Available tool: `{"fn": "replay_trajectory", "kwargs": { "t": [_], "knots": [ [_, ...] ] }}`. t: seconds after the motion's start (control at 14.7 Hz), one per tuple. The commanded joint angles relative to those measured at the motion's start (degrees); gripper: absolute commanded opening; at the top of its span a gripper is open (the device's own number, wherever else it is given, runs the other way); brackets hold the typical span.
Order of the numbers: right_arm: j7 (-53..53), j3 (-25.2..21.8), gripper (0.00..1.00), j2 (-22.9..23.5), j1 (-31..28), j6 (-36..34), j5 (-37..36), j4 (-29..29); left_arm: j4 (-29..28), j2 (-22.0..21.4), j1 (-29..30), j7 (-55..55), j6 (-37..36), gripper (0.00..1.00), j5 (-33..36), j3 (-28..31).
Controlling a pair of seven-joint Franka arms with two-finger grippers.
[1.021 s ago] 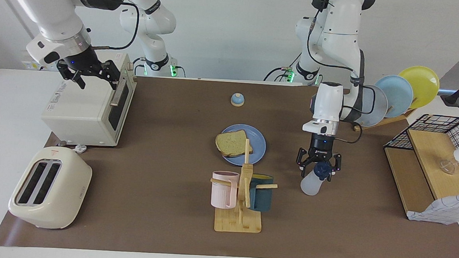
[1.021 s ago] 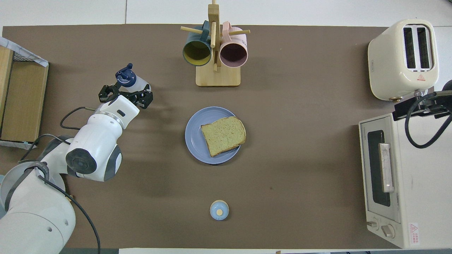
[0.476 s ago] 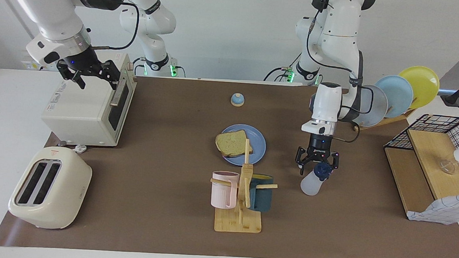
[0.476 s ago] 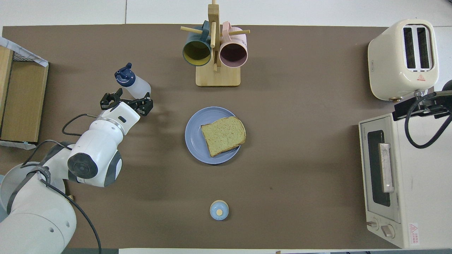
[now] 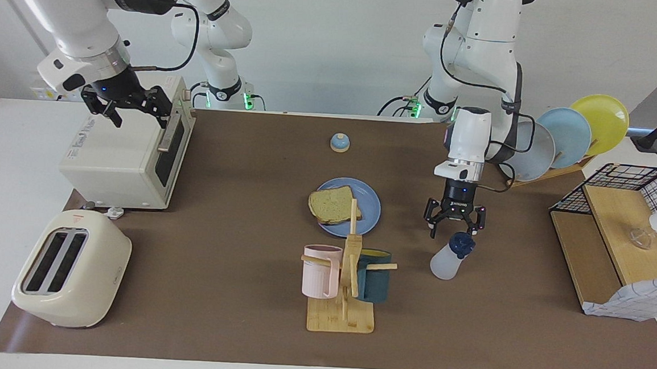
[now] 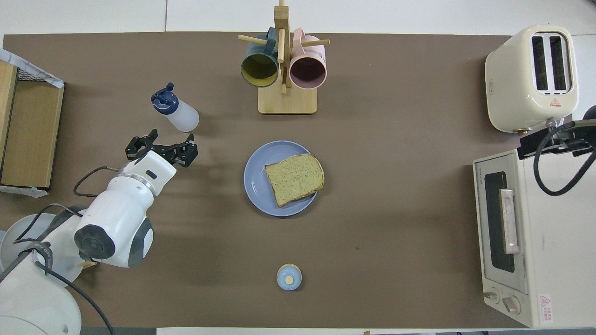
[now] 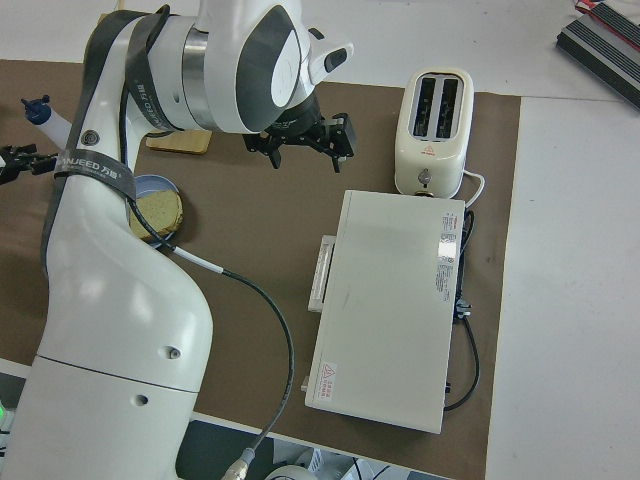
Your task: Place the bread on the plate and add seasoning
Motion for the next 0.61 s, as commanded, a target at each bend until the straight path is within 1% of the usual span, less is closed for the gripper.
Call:
{"fn": "replay_trajectory", "kwargs": {
  "t": [0.0,0.14,0.2,0.27,0.41,0.54],
  "knots": [
    [-1.33,-0.09,1.00,-0.69,-0.05,0.16,-0.19,-0.59,-3.44,-5.83,-0.65,-0.98,-1.05,1.00,1.02,0.17],
    [-1.33,-0.09,1.00,-0.69,-0.05,0.16,-0.19,-0.59,-3.27,-8.29,-0.74,-0.98,-5.17,1.00,1.02,0.08],
    [-1.33,-0.09,1.00,-0.69,-0.05,0.16,-0.19,-0.59,-3.27,-11.26,-1.43,-0.98,-9.02,1.00,0.94,0.08],
    [-1.33,-0.09,1.00,-0.69,-0.05,0.16,-0.19,-0.59,-3.27,-15.03,-1.62,-0.98,-14.54,1.00,1.02,0.08],
    [-1.33,-0.09,1.00,-0.69,-0.05,0.16,-0.19,-0.59,-1.87,-22.94,-1.88,-0.54,-28.07,1.00,1.02,-0.27],
    [-1.33,-0.09,1.00,-0.69,-0.05,0.25,-0.19,-0.59,1.46,-27.62,-1.79,-0.27,-38.36,1.00,1.02,-0.36]
  ]
}}
